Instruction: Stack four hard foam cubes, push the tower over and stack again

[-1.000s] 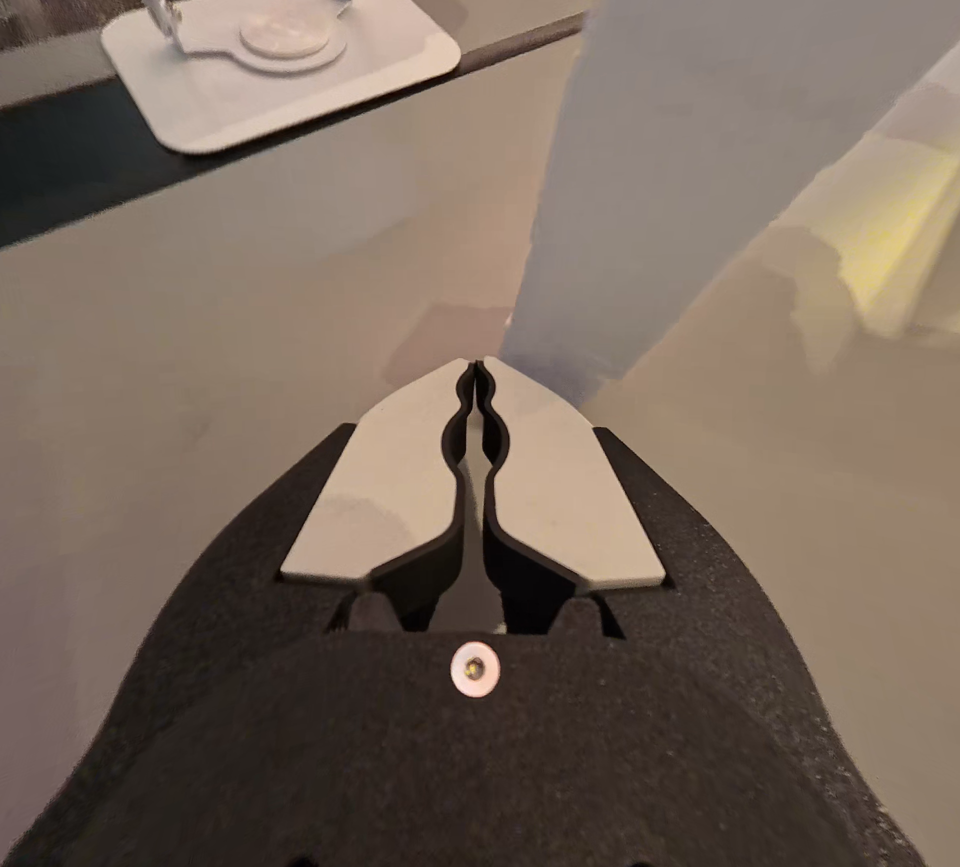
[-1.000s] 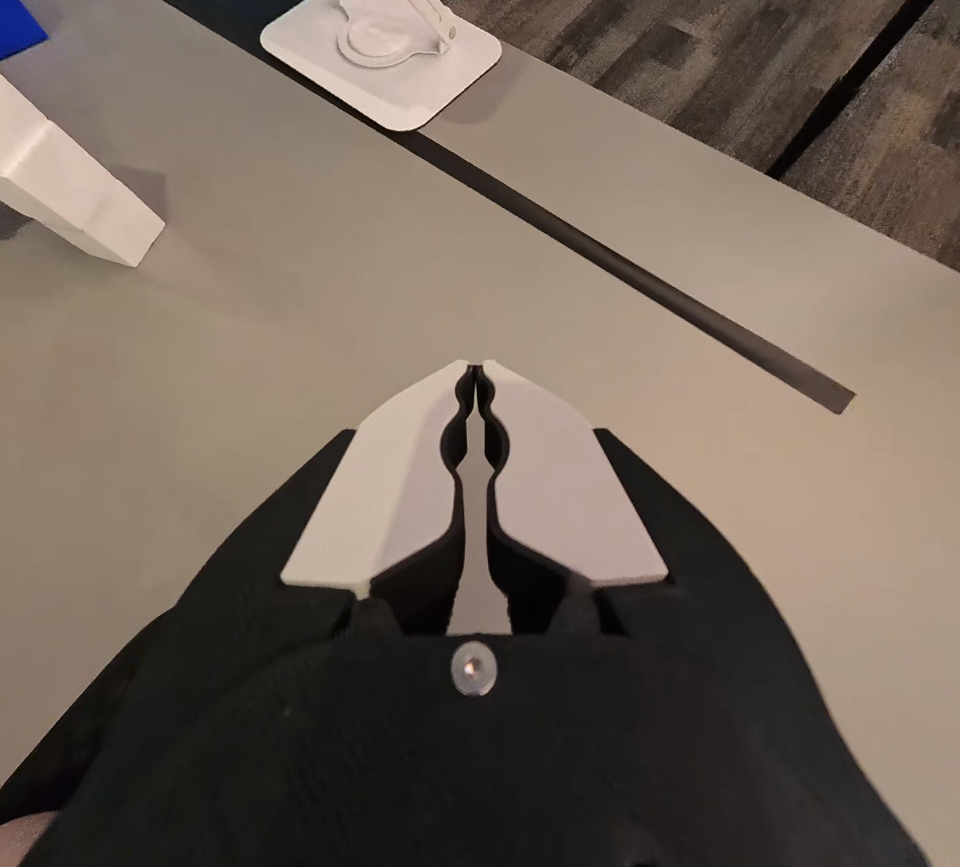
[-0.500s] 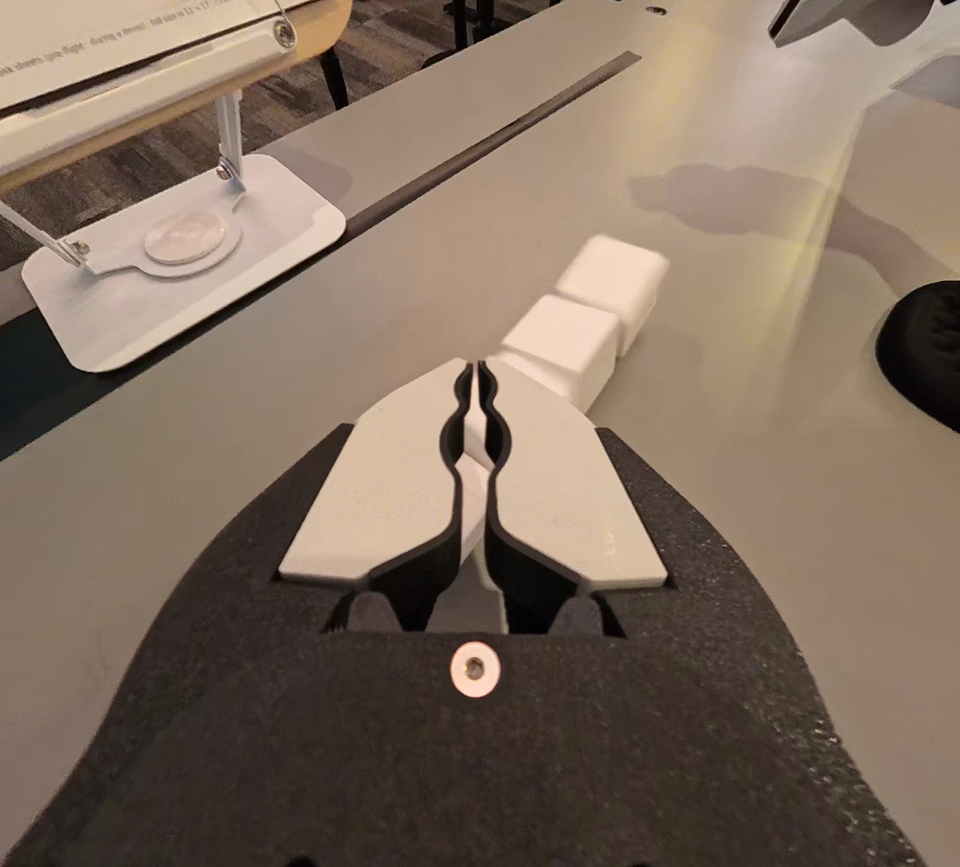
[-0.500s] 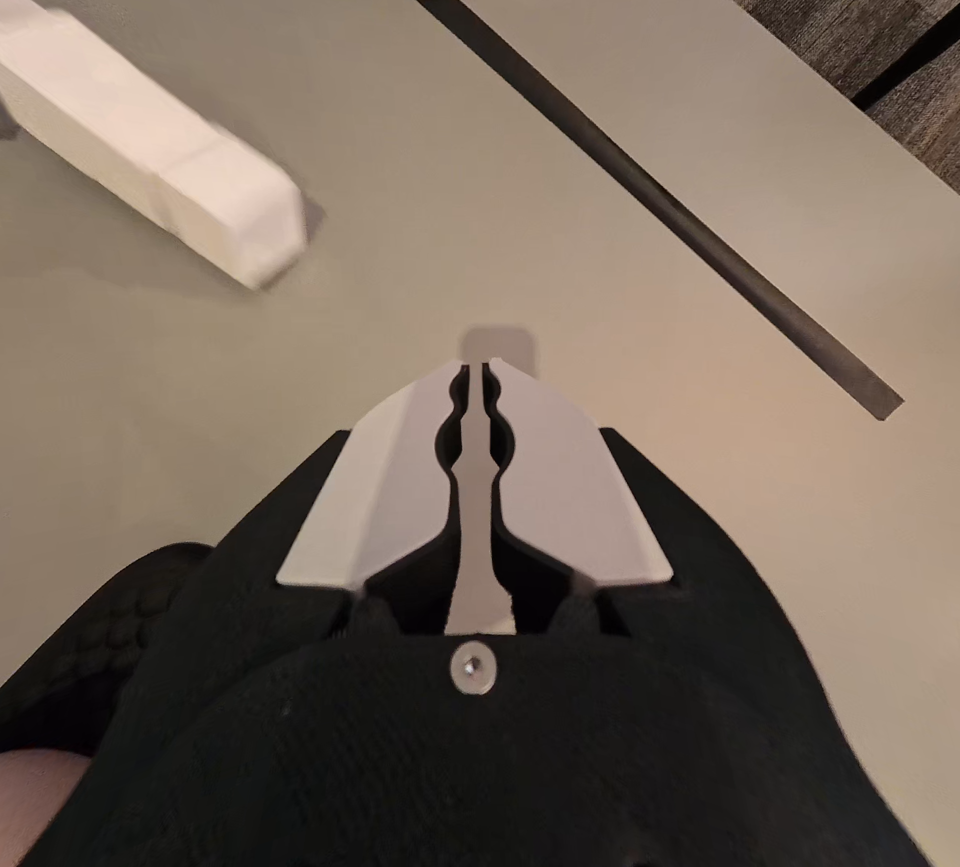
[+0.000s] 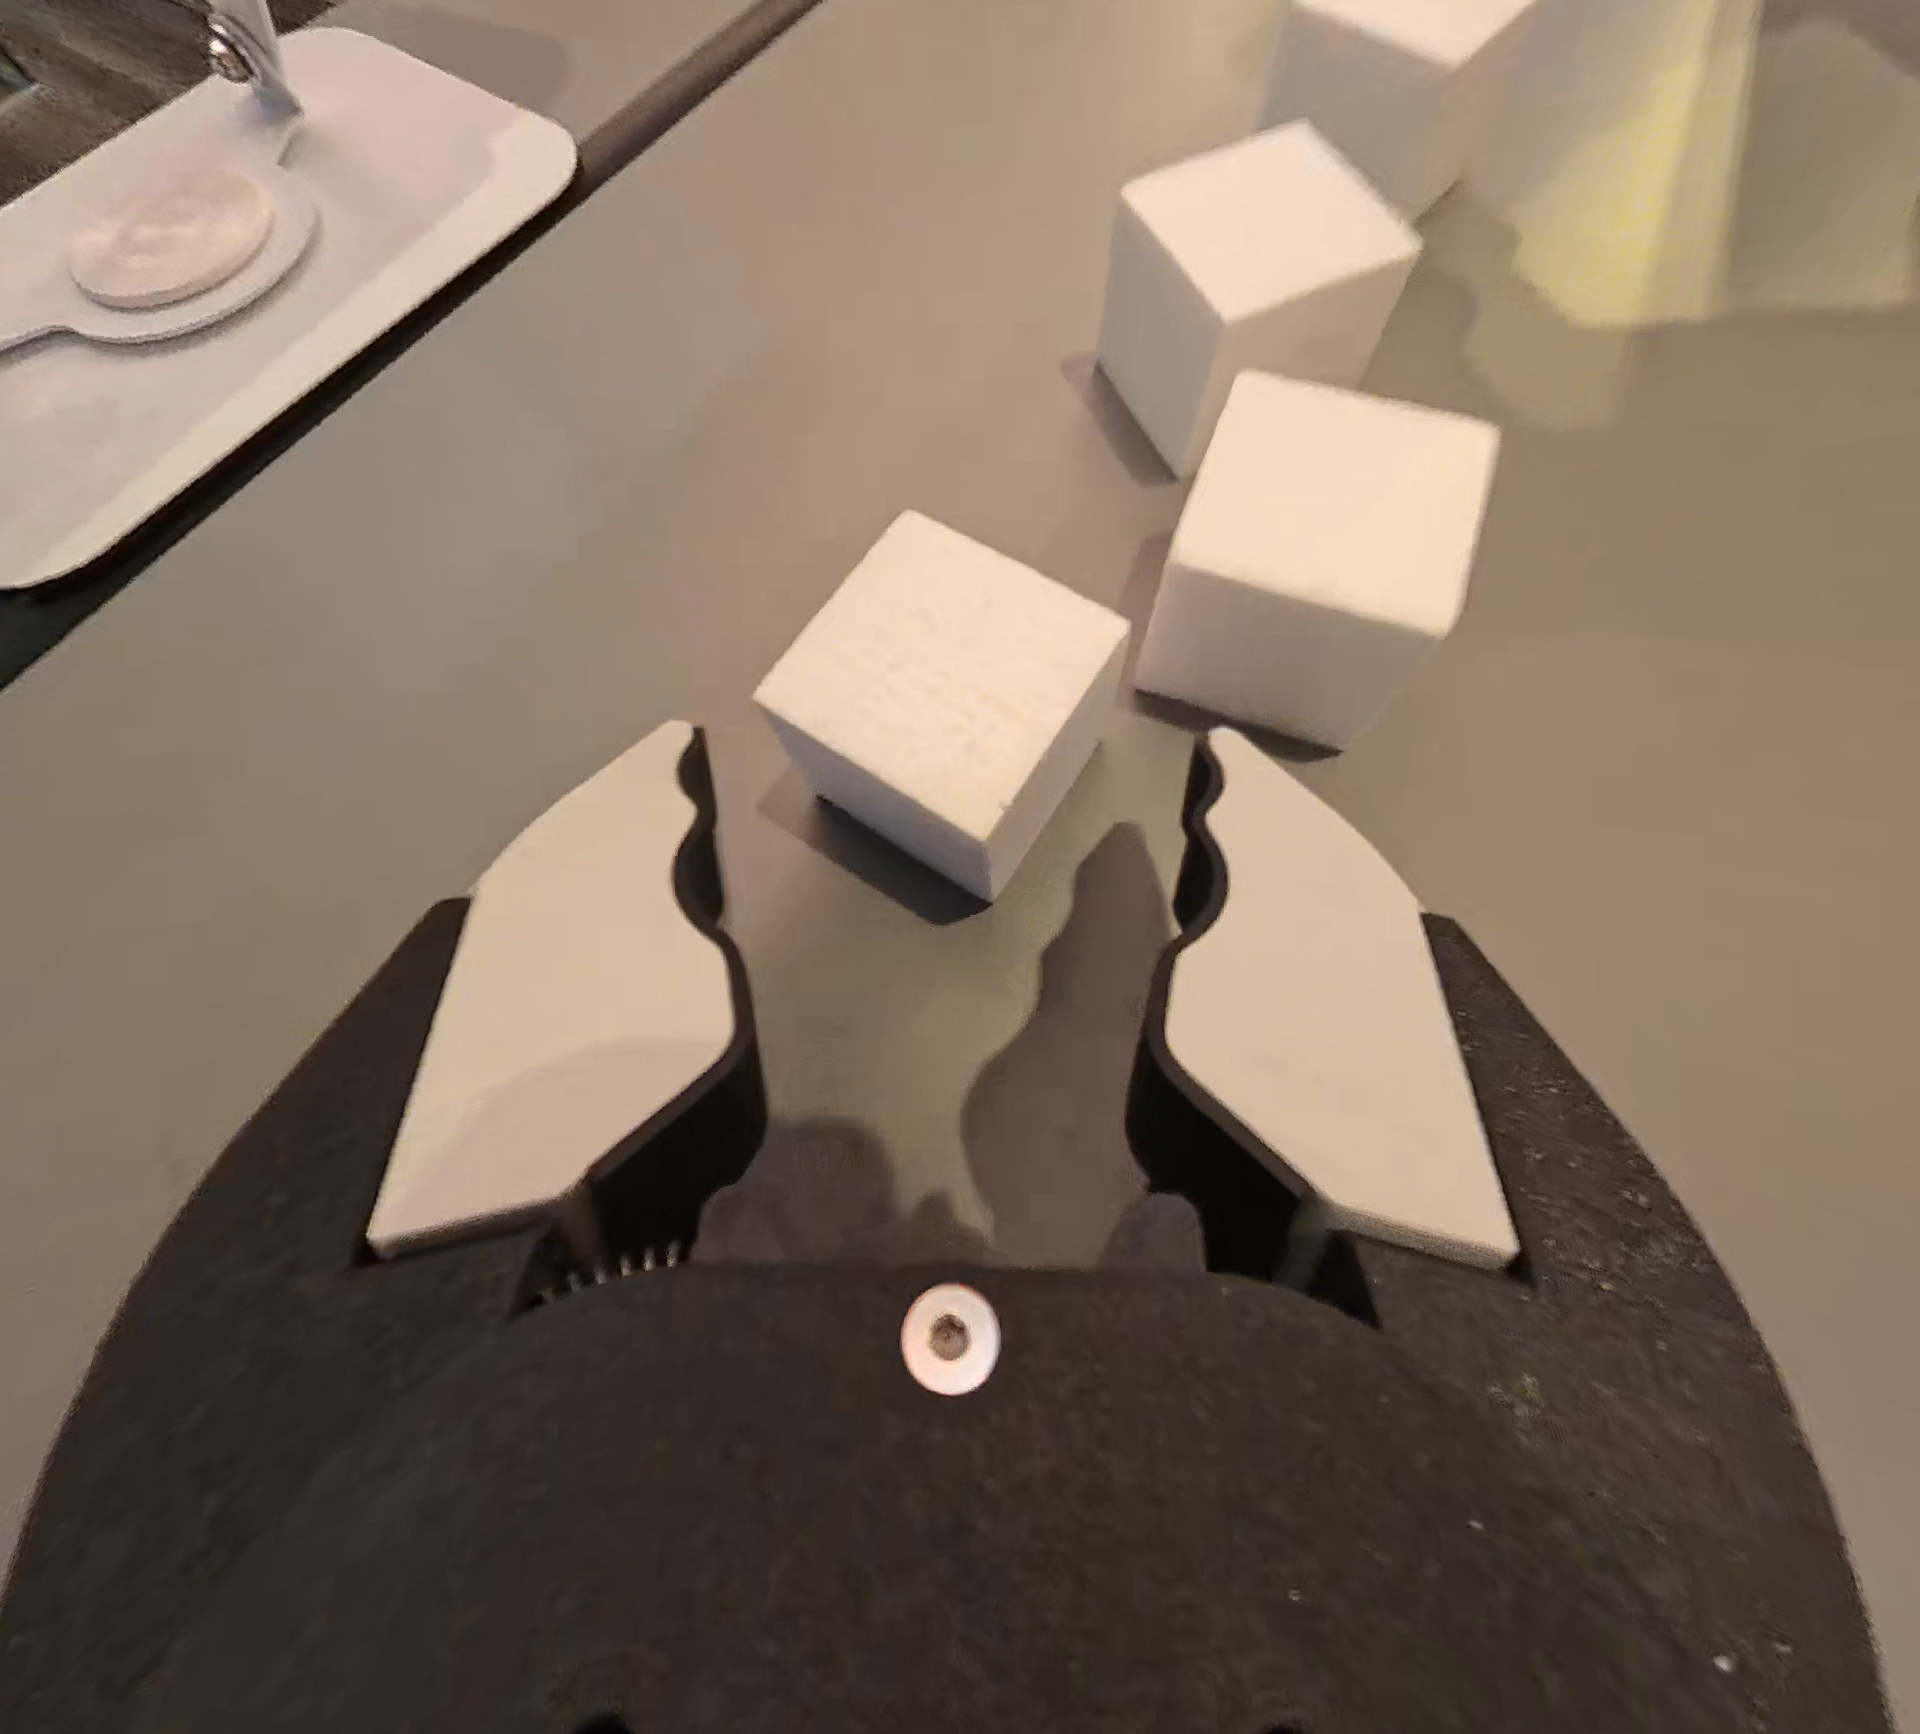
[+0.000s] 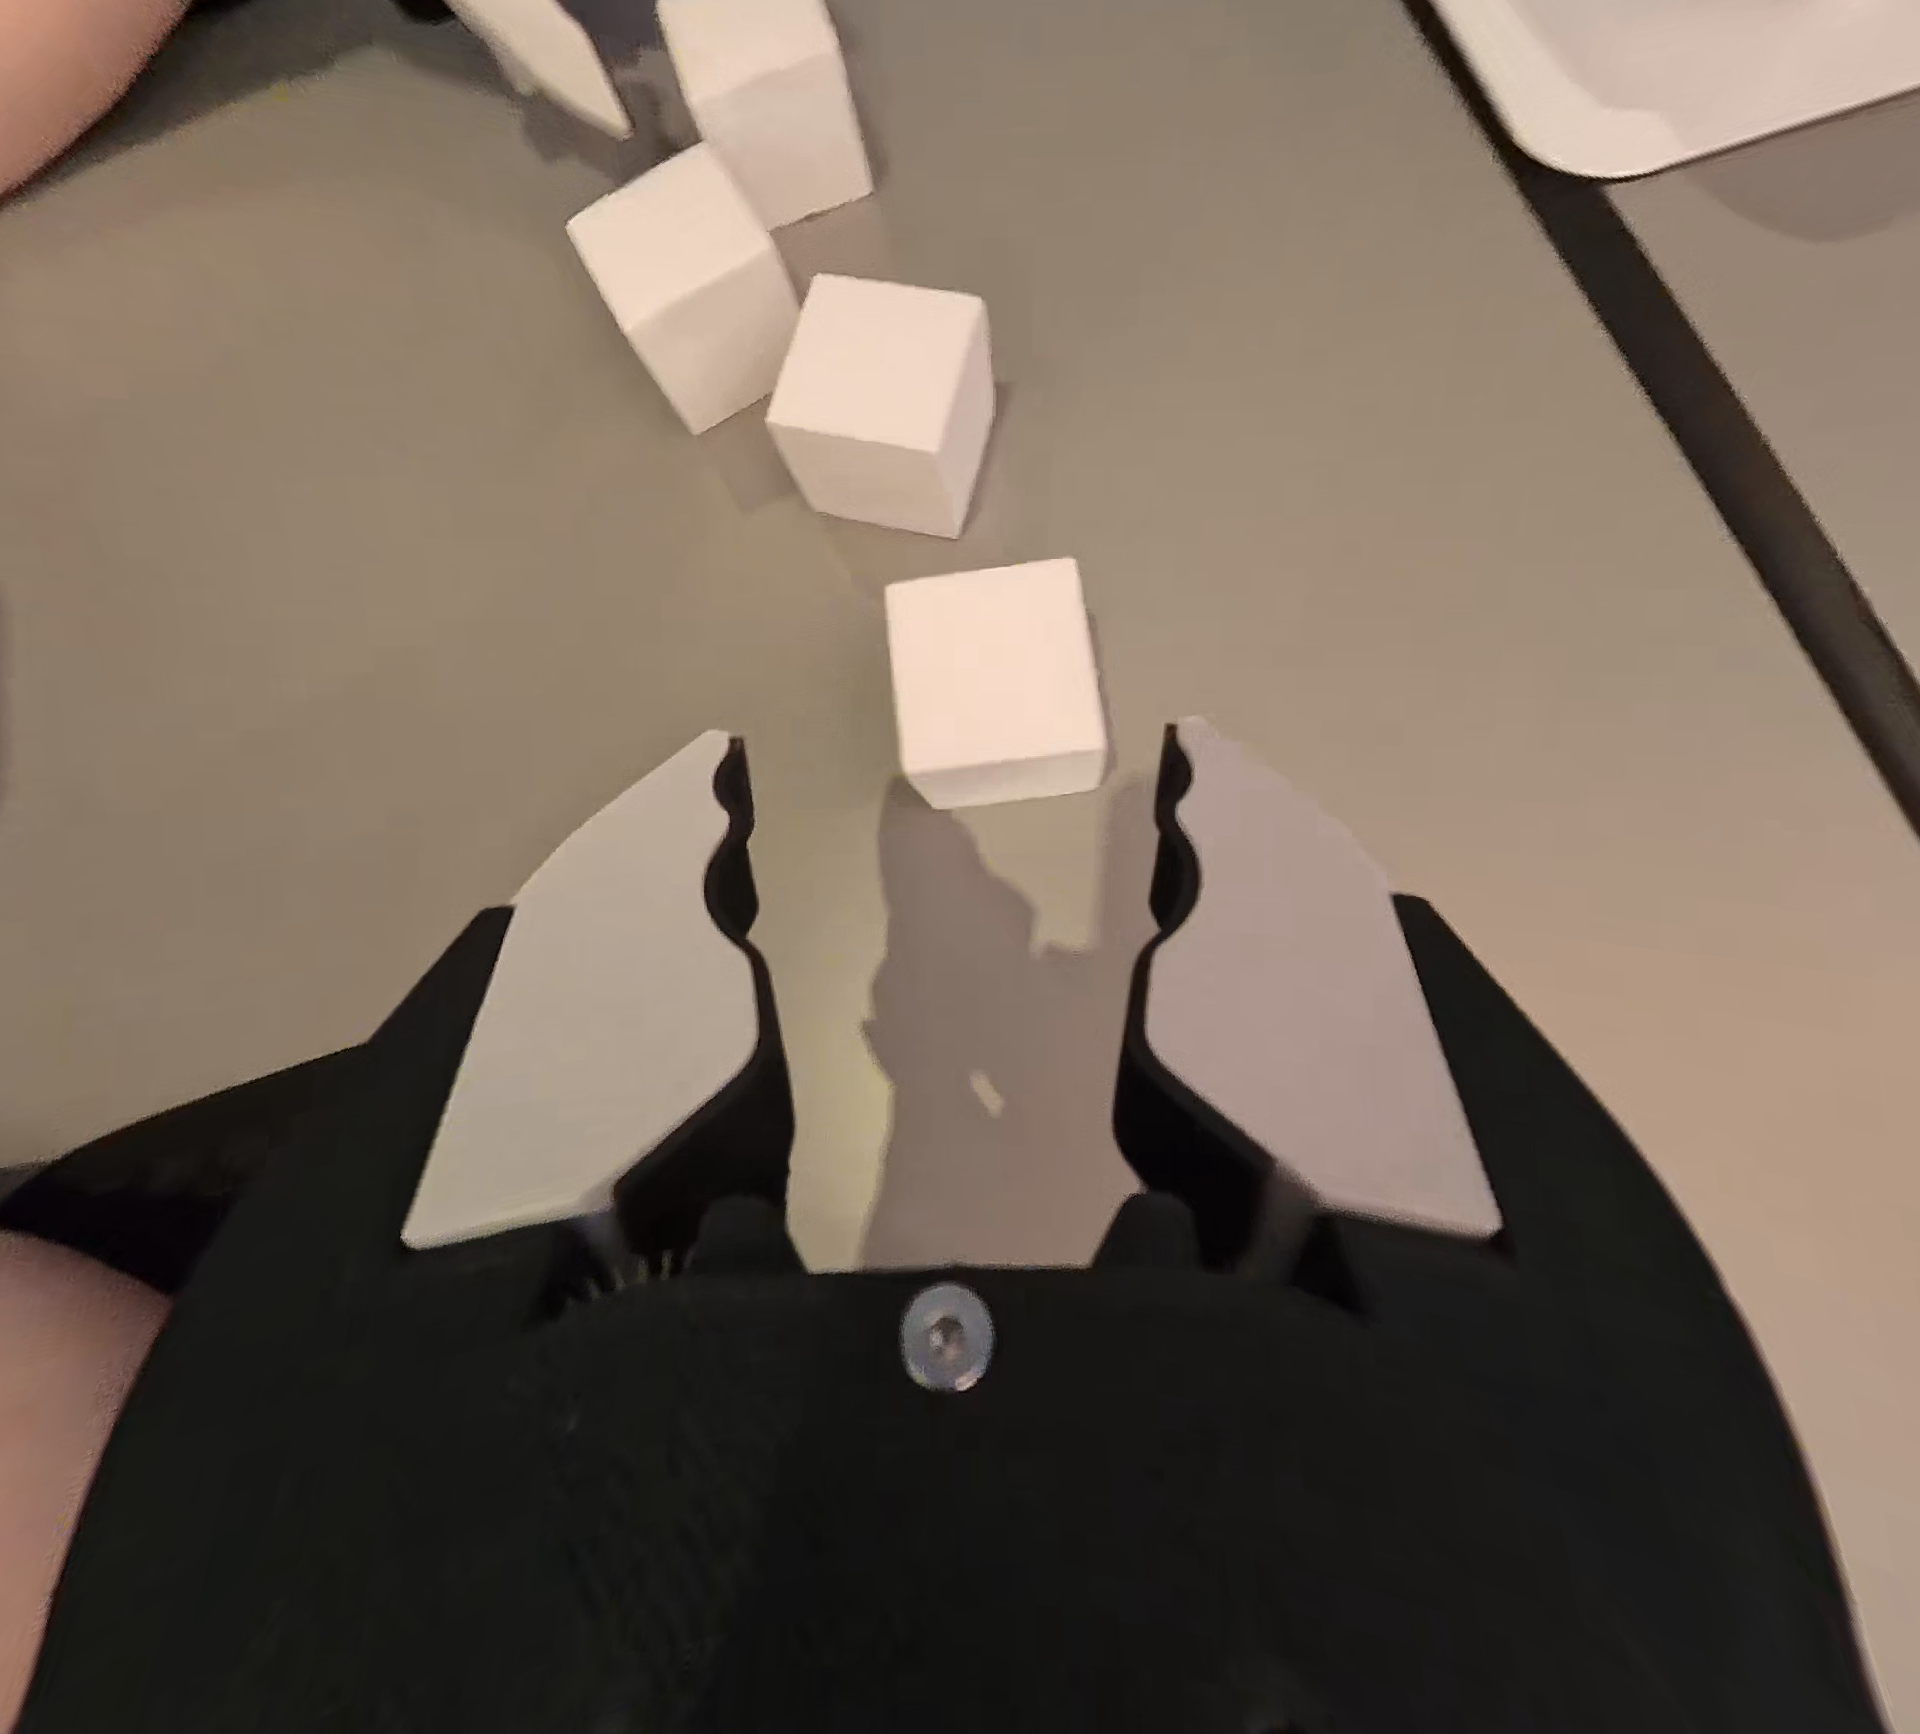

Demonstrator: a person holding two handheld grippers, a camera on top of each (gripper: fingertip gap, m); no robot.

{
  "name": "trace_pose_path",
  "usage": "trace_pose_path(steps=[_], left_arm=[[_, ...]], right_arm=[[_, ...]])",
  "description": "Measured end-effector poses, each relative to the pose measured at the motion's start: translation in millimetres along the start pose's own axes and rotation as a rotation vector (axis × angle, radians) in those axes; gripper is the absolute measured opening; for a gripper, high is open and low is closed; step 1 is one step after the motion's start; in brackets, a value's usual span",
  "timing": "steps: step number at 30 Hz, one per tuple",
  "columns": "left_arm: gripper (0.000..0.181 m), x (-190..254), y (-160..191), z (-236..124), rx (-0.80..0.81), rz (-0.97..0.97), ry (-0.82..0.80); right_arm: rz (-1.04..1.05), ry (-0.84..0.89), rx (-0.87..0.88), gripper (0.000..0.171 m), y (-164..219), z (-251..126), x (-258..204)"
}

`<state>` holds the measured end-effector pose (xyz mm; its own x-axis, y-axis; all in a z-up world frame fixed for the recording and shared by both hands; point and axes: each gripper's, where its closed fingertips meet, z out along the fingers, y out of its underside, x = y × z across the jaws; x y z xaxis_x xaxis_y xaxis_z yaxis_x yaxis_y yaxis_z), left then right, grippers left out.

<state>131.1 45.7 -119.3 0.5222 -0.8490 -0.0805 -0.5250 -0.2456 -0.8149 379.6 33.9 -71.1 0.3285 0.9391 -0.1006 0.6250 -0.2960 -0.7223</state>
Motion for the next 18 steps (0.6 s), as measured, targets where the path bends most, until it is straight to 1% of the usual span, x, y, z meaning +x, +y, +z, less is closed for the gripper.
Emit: trace_pose_path(steps=[1,3,5,8,9,12,14,18], left_arm=[[0.091,-3,4,4,-0.02,0.02,-0.027],[0.091,-7,11,12,-0.05,0.036,-0.045],[0.09,-6,11,19,-0.044,0.022,-0.028],[0.084,-2,3,27,-0.008,-0.006,0.011],[0.078,-1,1,29,-0.002,-0.007,0.015],[0.076,2,-5,30,0.026,-0.008,0.026],[0.075,4,-4,28,0.027,-0.008,0.023],[0.075,-1,-7,12,0.036,-0.05,-0.018]], right_arm=[[-0.027,-0.003,-0.025,0.078,0,7,-2],[-0.07,0.036,-0.079,0.079,4,21,2],[-0.078,0.048,-0.147,0.078,13,33,7],[-0.047,0.016,-0.186,0.078,21,45,10],[-0.051,0.004,-0.184,0.078,22,48,10],[-0.052,-0.004,-0.228,0.069,31,53,11],[-0.051,-0.003,-0.24,0.056,35,53,12],[-0.022,0.013,-0.211,0.056,36,46,16]])
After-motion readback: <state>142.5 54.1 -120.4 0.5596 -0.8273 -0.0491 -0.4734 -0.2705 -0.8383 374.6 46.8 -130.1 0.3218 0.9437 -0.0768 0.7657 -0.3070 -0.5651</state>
